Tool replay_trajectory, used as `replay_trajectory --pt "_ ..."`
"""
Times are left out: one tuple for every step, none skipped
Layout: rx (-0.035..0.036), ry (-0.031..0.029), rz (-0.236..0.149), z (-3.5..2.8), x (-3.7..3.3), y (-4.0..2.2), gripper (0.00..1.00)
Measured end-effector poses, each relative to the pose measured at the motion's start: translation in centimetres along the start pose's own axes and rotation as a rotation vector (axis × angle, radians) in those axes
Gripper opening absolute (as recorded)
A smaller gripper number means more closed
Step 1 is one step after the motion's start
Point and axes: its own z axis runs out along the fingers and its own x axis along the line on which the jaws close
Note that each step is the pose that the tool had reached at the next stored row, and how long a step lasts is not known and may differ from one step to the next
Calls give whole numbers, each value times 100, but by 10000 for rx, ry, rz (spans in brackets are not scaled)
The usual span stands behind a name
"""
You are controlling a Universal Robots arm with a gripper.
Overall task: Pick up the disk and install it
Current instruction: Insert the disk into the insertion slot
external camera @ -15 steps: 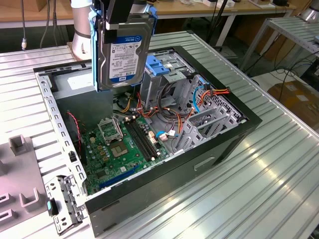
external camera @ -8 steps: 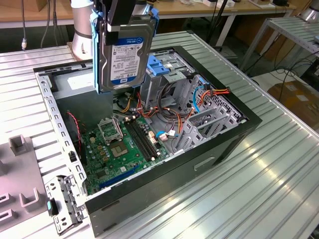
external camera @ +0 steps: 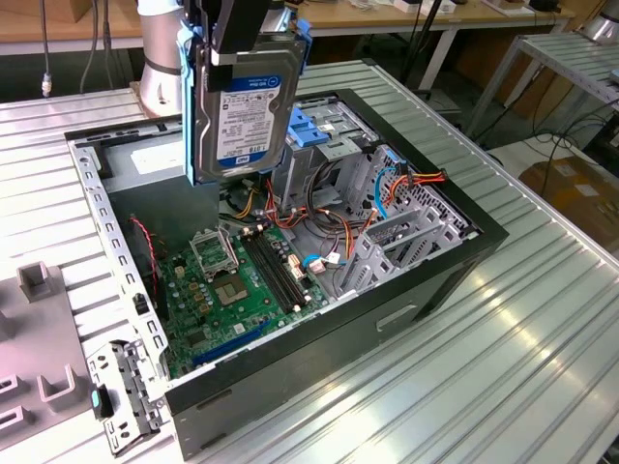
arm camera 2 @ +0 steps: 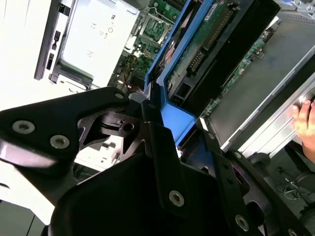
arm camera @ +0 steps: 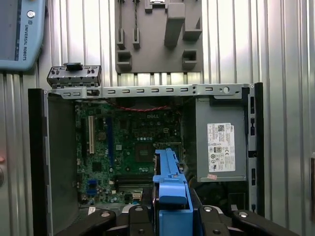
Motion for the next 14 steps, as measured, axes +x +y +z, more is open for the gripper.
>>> replay_trajectory --pt "0 0 1 0 9 0 37" --pt "0 0 0 0 14 -1 37" --pt "0 0 0 0 22 -1 37" --pt "0 1 0 0 29 -2 37" --pt "0 1 0 0 34 -1 37" --pt "0 0 -1 1 40 -2 37" --pt "0 0 0 1 48 -2 37" --pt "0 1 0 1 63 -3 37" --pt "0 0 0 1 78 -4 37" --pt "0 1 0 1 89 -4 37" --pt "0 0 1 2 96 -4 37" --pt "0 0 0 2 102 -5 37" --pt "-1 1 0 2 109 -6 37" --pt "0 0 0 2 124 -6 37"
